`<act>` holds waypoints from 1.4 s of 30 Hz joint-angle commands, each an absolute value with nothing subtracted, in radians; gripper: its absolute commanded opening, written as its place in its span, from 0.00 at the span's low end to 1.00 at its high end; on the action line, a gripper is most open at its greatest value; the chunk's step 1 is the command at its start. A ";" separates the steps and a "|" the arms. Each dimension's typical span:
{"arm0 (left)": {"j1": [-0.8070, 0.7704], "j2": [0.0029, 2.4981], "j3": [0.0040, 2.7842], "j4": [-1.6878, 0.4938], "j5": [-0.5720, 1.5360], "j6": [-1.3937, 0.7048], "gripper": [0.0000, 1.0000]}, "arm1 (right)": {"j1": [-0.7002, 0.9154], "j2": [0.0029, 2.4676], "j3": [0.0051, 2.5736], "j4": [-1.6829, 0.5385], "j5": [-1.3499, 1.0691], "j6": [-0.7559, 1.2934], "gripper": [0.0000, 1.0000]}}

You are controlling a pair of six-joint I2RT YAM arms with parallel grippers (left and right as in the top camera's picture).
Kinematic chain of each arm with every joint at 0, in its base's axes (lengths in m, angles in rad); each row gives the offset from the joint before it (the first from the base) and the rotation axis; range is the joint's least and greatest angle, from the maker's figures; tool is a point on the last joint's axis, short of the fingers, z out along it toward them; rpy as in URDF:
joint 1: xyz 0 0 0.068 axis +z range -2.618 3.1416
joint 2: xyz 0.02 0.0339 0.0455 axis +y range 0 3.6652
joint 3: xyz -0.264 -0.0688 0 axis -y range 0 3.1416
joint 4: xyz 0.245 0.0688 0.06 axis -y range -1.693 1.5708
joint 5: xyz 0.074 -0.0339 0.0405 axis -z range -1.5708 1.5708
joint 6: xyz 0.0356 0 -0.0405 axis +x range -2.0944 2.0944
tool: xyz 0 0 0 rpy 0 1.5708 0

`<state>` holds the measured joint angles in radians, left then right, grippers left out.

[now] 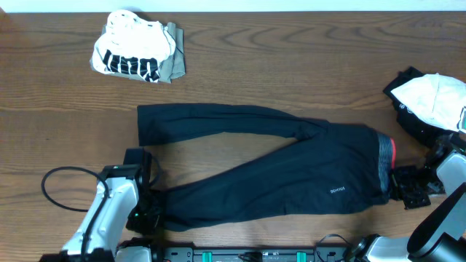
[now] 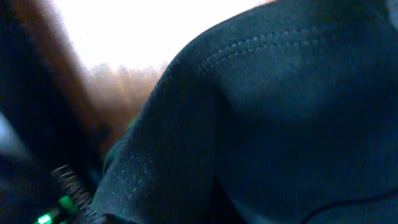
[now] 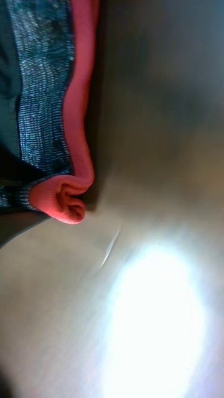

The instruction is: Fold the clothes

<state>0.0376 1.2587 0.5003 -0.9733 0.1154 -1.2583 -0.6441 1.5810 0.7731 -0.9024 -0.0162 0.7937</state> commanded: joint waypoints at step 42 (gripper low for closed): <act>0.041 0.967 0.880 -1.406 0.036 -1.171 0.06 | -0.654 0.982 0.971 -1.188 0.132 0.899 0.02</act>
<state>0.0376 0.9730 0.8330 -1.4006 0.0849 -1.1774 -0.6441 0.9878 0.9379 -1.1896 0.0990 0.8856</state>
